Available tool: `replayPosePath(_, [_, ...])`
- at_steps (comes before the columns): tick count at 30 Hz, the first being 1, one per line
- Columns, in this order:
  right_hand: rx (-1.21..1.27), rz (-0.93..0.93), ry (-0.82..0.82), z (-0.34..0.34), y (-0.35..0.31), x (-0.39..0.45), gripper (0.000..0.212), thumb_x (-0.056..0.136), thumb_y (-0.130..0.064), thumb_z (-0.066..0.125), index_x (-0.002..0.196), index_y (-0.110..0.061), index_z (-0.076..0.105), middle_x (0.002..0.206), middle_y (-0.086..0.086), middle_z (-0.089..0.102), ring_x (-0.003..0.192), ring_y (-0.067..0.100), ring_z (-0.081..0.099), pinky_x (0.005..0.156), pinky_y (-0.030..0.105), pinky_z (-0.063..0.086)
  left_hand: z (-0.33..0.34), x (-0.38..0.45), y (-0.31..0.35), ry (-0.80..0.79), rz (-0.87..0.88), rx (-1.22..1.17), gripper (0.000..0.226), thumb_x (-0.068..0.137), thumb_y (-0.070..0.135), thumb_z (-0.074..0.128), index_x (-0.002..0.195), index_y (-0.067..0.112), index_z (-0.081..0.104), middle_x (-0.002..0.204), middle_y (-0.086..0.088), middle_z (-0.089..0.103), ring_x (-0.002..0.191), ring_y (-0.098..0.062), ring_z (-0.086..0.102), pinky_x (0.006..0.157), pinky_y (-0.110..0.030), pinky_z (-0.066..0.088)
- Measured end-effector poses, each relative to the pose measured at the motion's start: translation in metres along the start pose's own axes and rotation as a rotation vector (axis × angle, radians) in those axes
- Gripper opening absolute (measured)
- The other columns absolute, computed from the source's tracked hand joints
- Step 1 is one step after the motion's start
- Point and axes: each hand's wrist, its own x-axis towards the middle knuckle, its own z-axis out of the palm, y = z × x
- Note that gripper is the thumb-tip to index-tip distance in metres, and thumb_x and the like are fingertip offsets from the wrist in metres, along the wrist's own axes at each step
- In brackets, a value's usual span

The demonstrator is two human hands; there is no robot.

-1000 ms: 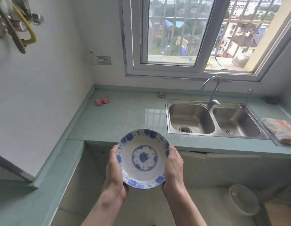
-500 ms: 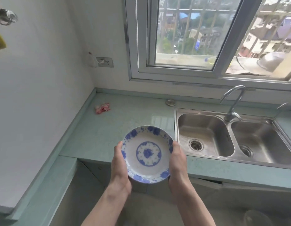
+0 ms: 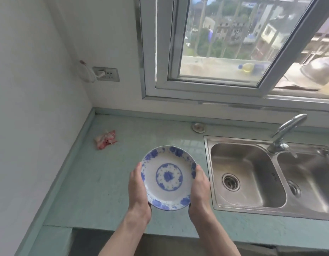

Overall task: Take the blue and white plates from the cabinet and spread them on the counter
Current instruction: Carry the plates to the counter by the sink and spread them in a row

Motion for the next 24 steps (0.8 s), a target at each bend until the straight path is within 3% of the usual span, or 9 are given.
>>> replayPosePath(5, [-0.011,-0.001,0.056,0.029,0.001,0.043,0.036,0.111,-0.036,0.037,0.106,-0.028,0.071,0.112,-0.001,0.075,0.109,0.021,0.070,0.101,0.045,0.056,0.010,0.061,0.006,-0.027,-0.046,0.027,0.066,0.081,0.075,0.055,0.128,0.031,0.070,0.125,-0.001,0.077,0.116,-0.028,0.074,0.103,-0.058,0.056])
replayPosePath(10, [-0.041,0.023,0.071,0.049,0.014,0.086,0.037,0.112,-0.034,0.037,0.116,-0.021,0.072,0.113,0.000,0.076,0.112,0.022,0.071,0.100,0.043,0.057,0.016,0.107,0.000,-0.013,-0.094,0.027,0.065,0.082,0.074,0.055,0.127,0.031,0.071,0.124,0.000,0.078,0.117,-0.027,0.073,0.105,-0.057,0.055])
replayPosePath(15, [-0.097,0.056,0.024,0.064,0.040,0.129,0.040,0.111,-0.035,0.036,0.126,-0.019,0.069,0.121,0.000,0.074,0.117,0.021,0.069,0.107,0.049,0.053,0.018,0.136,-0.019,0.117,-0.112,0.014,0.066,0.082,0.074,0.054,0.127,0.029,0.072,0.124,0.001,0.078,0.118,-0.025,0.073,0.107,-0.056,0.054])
replayPosePath(20, [-0.170,0.101,-0.062,0.082,0.072,0.155,0.046,0.111,-0.040,0.034,0.136,-0.015,0.064,0.133,0.005,0.069,0.125,0.025,0.065,0.109,0.049,0.052,0.010,0.157,-0.027,0.230,-0.158,0.026,0.044,0.102,0.055,0.049,0.118,0.023,0.075,0.114,0.000,0.080,0.107,-0.023,0.076,0.097,-0.046,0.061])
replayPosePath(24, [-0.202,0.092,-0.123,0.103,0.088,0.161,0.041,0.112,-0.037,0.032,0.127,-0.019,0.066,0.118,-0.005,0.071,0.106,0.009,0.067,0.081,0.024,0.054,-0.010,0.175,-0.034,0.301,-0.158,0.041,0.043,0.104,0.054,0.047,0.118,0.024,0.074,0.115,0.002,0.080,0.108,-0.022,0.075,0.101,-0.048,0.059])
